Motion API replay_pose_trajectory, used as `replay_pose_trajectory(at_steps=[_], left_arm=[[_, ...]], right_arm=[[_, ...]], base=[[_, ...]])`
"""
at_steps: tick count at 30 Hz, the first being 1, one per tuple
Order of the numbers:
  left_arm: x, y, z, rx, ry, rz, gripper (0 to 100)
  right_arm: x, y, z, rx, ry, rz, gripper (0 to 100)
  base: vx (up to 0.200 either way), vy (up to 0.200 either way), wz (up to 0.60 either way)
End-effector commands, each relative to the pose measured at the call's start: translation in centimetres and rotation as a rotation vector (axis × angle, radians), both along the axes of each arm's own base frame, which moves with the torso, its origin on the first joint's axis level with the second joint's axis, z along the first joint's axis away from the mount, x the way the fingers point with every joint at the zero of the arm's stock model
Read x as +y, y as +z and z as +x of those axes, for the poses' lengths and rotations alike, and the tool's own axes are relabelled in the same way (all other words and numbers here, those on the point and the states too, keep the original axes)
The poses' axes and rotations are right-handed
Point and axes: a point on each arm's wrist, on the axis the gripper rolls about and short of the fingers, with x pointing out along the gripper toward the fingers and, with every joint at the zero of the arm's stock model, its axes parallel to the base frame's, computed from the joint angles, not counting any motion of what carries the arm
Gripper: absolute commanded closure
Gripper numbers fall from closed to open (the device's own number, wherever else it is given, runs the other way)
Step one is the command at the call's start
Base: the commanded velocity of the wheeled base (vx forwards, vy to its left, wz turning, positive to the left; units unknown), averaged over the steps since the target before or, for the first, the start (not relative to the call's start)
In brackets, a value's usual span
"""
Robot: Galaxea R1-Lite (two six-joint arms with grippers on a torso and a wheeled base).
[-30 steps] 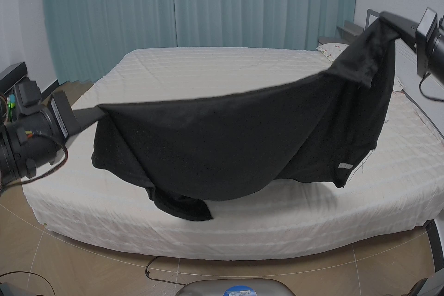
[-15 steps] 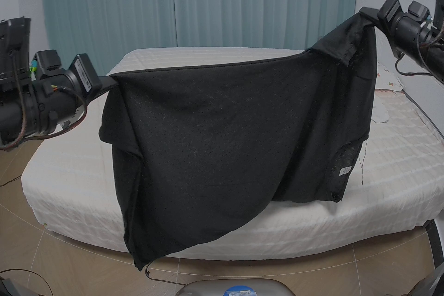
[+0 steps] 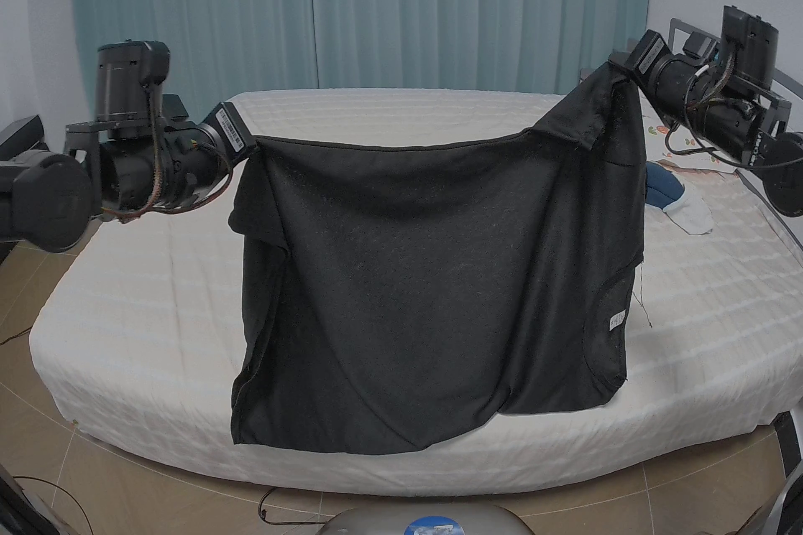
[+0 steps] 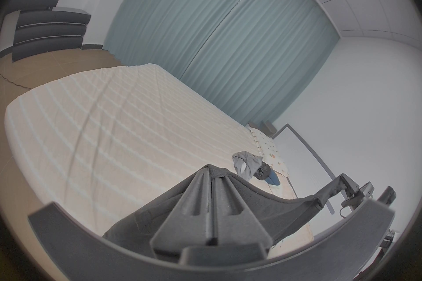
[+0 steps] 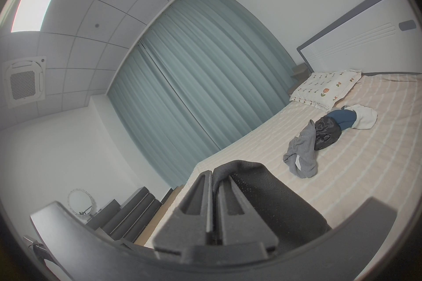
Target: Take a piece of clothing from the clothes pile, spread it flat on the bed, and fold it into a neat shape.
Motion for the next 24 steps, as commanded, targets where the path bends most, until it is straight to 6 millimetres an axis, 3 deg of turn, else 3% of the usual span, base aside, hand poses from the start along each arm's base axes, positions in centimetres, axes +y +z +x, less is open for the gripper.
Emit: replay_pose_trajectory(at_steps=[1,8,10,15,16,22,24], left_arm=[[-0.5,-4.2,5.3,0.085,0.032,0.022,100],[-0.9,-7.3,10.3,0.089,0.072,0.029,100],[-0.7,-8.5,11.1,0.113,0.084,0.037,100],[-0.9,-10.0,12.1,0.135,0.124,0.036,100],[-1.1,-10.6,12.7,0.143,0.141,0.014,100],[-1.7,-13.0,13.9,0.182,0.135,0.014,100],[-1.8,-13.6,14.1,0.19,0.137,0.018,100]], right_arm=[[0.8,-4.5,4.3,0.109,-0.014,-0.029,100],[1.1,-7.9,8.4,0.157,-0.063,-0.038,100],[1.4,-9.4,9.3,0.18,-0.084,-0.044,100],[1.6,-10.8,10.2,0.175,-0.087,-0.041,100],[1.8,-12.0,10.8,0.192,-0.092,-0.046,100],[2.1,-13.8,11.6,0.223,-0.105,-0.057,100],[2.1,-14.1,11.8,0.228,-0.108,-0.059,100]], base=[[0.2,0.0,0.0],[0.0,0.0,0.0],[0.0,0.0,0.0],[0.0,0.0,0.0],[0.0,0.0,0.0],[0.2,0.0,0.0],[0.0,0.0,0.0]])
